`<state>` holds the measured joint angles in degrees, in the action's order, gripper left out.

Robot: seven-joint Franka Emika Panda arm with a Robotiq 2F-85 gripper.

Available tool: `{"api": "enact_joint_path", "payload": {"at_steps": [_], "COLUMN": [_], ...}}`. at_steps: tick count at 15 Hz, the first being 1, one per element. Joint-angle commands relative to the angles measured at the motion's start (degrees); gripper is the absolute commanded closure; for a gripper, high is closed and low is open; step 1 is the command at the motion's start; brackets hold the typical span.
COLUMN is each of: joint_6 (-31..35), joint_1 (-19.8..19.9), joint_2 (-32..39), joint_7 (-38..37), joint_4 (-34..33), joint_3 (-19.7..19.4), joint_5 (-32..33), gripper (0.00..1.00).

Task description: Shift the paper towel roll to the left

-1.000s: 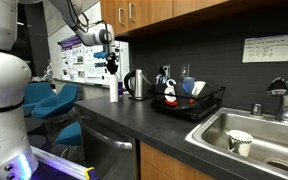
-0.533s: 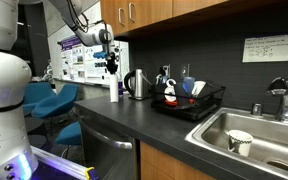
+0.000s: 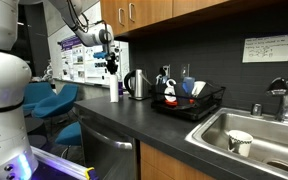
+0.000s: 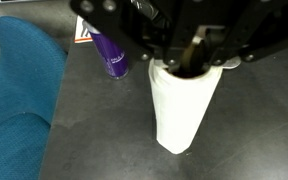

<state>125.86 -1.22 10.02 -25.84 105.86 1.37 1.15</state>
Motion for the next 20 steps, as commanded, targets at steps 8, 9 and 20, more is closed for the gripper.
{"api": "enact_joint_path", "payload": {"at_steps": [8, 9, 20], "joint_6": [-0.26, -0.19, -2.03], "joint_1": [-0.87, -0.92, -0.87], "joint_2": [-0.83, -1.05, -5.75], "joint_7": [-0.06, -0.25, -0.52], "joint_4": [0.36, 0.54, 2.14], "joint_3": [-0.79, -0.84, -0.78], "joint_5": [0.26, 0.61, 1.76], "gripper": [1.00, 1.00, 1.00]}}
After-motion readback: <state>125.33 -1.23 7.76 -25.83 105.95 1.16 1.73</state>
